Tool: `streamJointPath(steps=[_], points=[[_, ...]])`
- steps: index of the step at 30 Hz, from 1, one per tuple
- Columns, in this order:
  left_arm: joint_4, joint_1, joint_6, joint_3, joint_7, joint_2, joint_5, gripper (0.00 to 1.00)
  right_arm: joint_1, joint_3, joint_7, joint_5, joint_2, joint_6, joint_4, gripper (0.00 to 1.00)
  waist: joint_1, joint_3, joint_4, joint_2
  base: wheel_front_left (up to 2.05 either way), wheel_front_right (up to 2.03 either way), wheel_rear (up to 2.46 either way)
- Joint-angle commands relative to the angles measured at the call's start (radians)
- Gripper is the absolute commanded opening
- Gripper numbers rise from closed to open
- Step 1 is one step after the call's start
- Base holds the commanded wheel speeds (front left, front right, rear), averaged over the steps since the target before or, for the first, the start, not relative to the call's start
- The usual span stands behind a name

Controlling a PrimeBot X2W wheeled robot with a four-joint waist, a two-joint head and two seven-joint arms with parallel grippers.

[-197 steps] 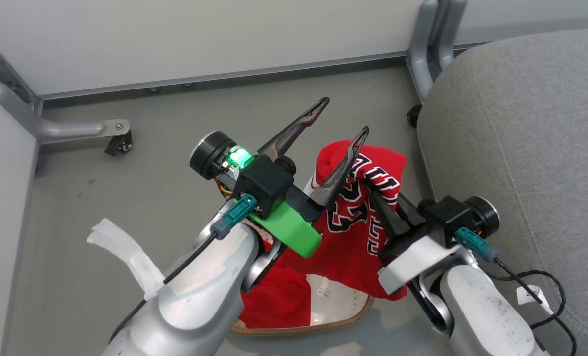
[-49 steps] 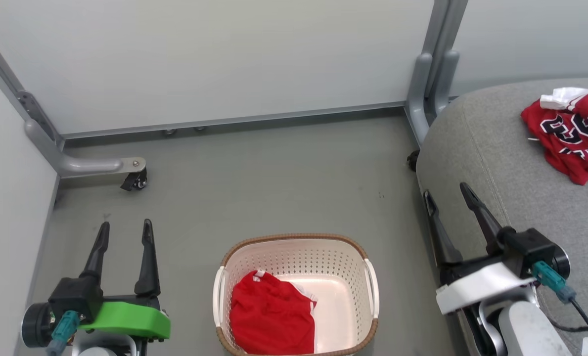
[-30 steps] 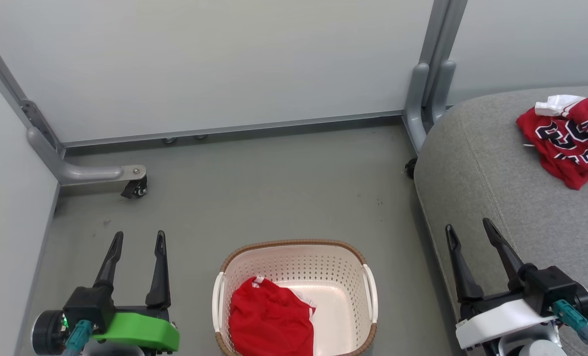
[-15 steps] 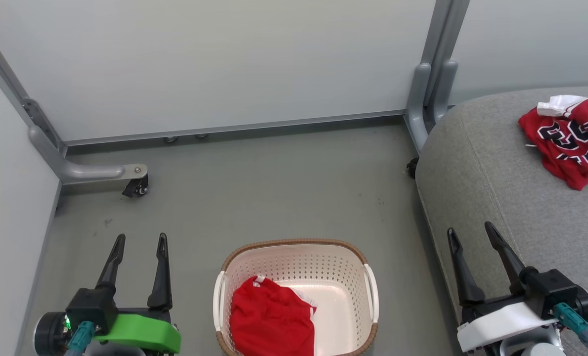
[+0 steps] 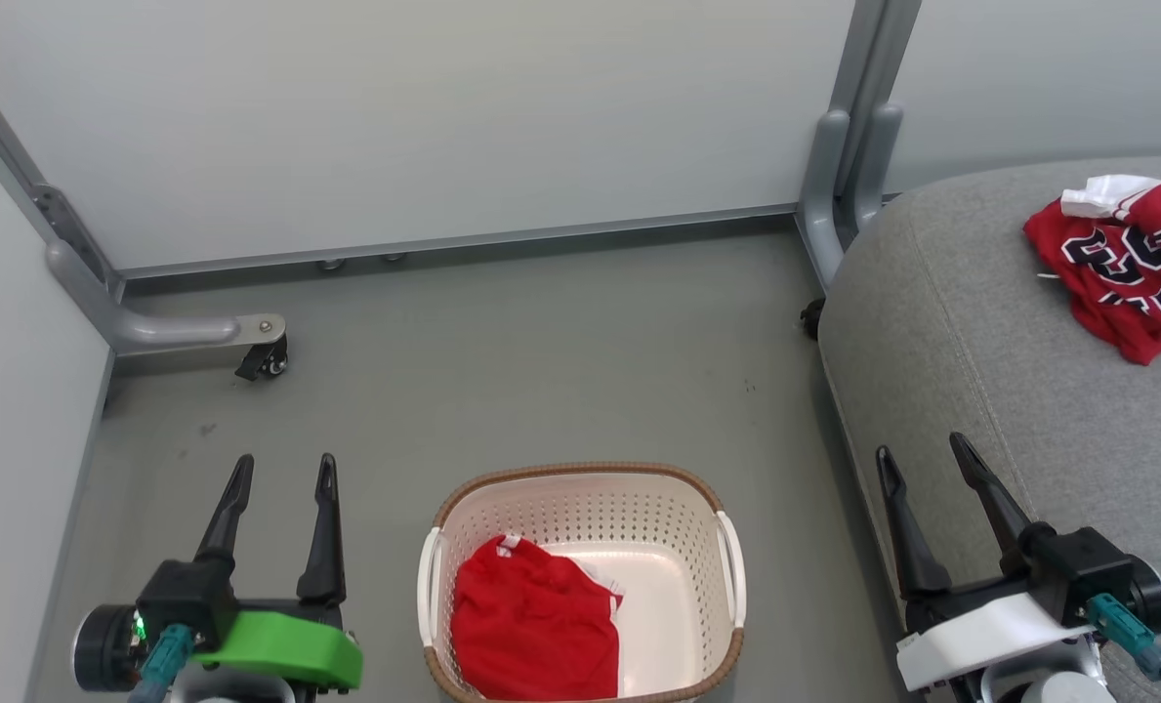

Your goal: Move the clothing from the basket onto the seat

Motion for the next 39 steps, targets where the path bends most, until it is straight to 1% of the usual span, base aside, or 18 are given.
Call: streamJointPath(steps=[1,5,8,17,23,27,32,39], points=[[-0.001,-0.034,-0.003,-0.006,0.001,0.001,0.005,1.0,-0.02,0.002,0.0,-0.007,-0.003,-0.001,-0.007,1.0,0.0001,0.019,-0.008,0.0,0.0,0.0,0.0],[0.011,-0.099,-0.003,-0.044,0.001,0.02,-0.008,1.0,-0.067,0.019,0.0,-0.019,-0.003,-0.001,-0.025,1.0,0.0001,0.072,-0.034,0.0,0.0,0.0,0.0],[0.033,-0.166,-0.003,-0.091,0.001,0.041,-0.028,1.0,-0.119,0.029,0.0,-0.027,-0.003,-0.001,-0.043,1.0,0.0001,0.128,-0.06,0.0,0.0,0.0,0.0],[0.179,-0.404,-0.003,-0.284,0.001,0.121,-0.07,1.0,-0.307,0.048,0.0,-0.035,-0.003,-0.001,-0.097,1.0,0.0001,0.349,-0.155,0.0,0.0,0.0,0.0],[0.307,-0.55,-0.003,-0.425,0.001,0.162,-0.094,1.0,-0.436,0.052,0.0,-0.038,-0.003,-0.001,-0.131,1.0,0.0001,0.511,-0.211,0.0,0.0,0.0,0.0],[0.407,-0.636,-0.003,-0.515,0.001,0.18,-0.113,1.0,-0.503,0.055,0.0,-0.041,-0.002,-0.001,-0.153,1.0,0.0001,0.602,-0.234,0.0,0.0,0.0,0.0],[0.533,-0.729,-0.003,-0.625,0.0,0.205,-0.128,1.0,-0.563,0.069,0.0,-0.044,-0.003,-0.001,-0.178,1.0,0.0001,0.698,-0.258,0.0,0.0,0.0,0.0],[0.707,-0.842,-0.003,-0.775,0.001,0.226,-0.16,1.0,-0.611,0.09,0.0,-0.049,-0.003,-0.001,-0.21,1.0,0.0001,0.808,-0.283,0.0,0.0,0.0,0.0]])
